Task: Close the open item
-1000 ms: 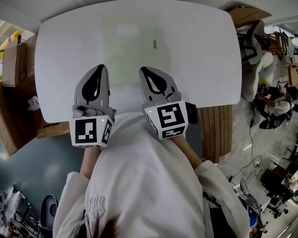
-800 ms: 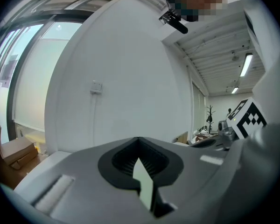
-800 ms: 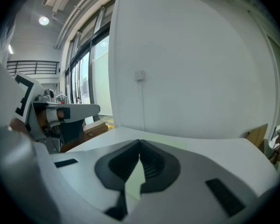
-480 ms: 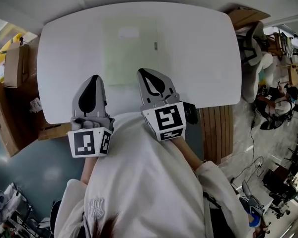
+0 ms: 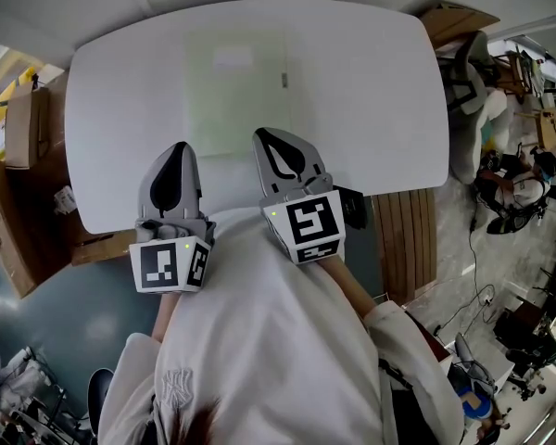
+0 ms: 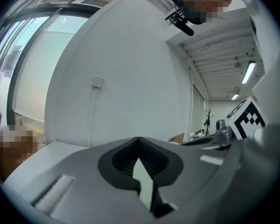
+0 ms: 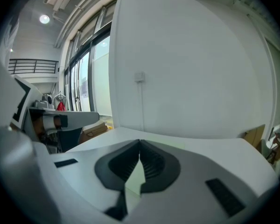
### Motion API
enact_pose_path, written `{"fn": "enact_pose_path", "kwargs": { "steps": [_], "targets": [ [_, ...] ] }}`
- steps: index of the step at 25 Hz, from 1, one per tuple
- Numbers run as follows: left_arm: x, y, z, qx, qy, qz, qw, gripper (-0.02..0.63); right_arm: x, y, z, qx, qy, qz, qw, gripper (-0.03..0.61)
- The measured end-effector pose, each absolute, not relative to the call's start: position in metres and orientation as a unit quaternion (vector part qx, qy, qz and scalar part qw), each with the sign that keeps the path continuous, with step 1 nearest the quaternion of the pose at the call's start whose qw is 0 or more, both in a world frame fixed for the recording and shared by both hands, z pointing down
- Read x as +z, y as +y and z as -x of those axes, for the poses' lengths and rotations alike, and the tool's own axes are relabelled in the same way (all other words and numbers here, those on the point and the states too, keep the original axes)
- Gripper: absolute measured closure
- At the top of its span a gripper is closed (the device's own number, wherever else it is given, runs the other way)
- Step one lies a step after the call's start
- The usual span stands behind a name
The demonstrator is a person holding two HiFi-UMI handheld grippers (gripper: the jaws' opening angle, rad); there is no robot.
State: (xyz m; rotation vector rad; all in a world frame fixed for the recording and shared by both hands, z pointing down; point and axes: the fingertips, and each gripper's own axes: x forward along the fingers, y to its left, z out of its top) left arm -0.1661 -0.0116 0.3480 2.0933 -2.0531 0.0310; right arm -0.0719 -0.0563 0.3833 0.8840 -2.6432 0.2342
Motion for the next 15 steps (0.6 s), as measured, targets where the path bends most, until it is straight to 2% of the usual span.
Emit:
{"fn": "enact_pose_path", "kwargs": {
  "steps": [15],
  "targets": [
    [0.35,-0.0128,0.1672,0.012,-0.697,-0.708,0.11,0.606,0.3831,-0.0567,0.0713,0.081,-0.931,-0.312,0.172,0.569]
  ]
}}
